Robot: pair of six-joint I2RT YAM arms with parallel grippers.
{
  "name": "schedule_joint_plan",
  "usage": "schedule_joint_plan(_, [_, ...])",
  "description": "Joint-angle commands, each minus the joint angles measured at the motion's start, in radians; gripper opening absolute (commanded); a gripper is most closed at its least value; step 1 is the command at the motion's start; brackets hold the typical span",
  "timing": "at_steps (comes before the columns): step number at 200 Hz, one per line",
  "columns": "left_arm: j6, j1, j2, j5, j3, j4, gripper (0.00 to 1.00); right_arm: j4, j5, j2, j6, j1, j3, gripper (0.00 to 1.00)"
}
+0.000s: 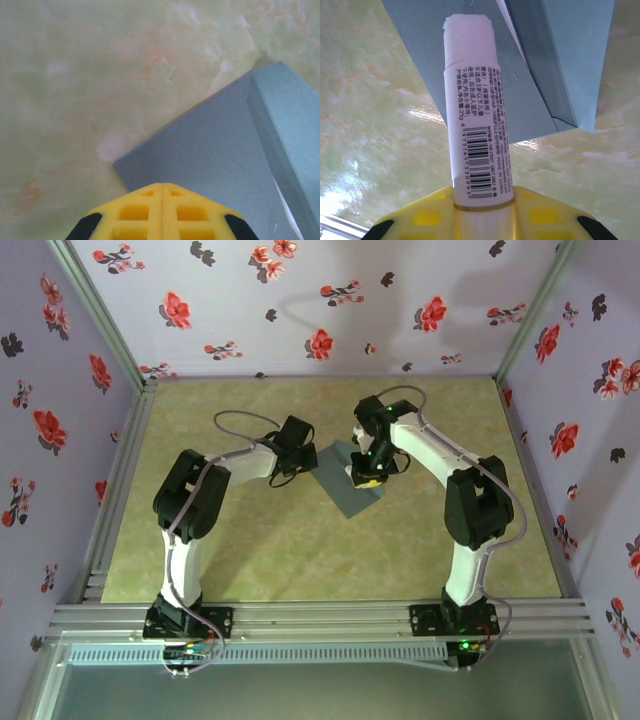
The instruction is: Place the letter into the envelope and seal it
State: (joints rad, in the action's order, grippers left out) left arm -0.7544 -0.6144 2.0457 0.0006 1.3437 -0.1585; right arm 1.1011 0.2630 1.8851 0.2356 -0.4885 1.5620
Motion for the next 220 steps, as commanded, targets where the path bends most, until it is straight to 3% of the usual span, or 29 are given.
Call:
schedule_joint_plan(1, [-0.020, 0.000, 0.036, 0.020, 0.022, -0.008, 0.00, -0.041, 0.029, -0.030, -0.010, 0.008, -0.025, 0.00])
schedule_joint_plan(116, [0.092, 0.014, 0.184, 0.071, 0.147, -0.006, 0.00, 0.217, 0.017, 0.035, -0.037, 0.003, 0.083, 0.00])
schedule_joint_plan(220, [0.210, 0.015, 0.253, 0.219, 0.239, 0.051, 0.00, 0.454, -0.070, 0.178, -0.045, -0.022, 0.294, 0.00])
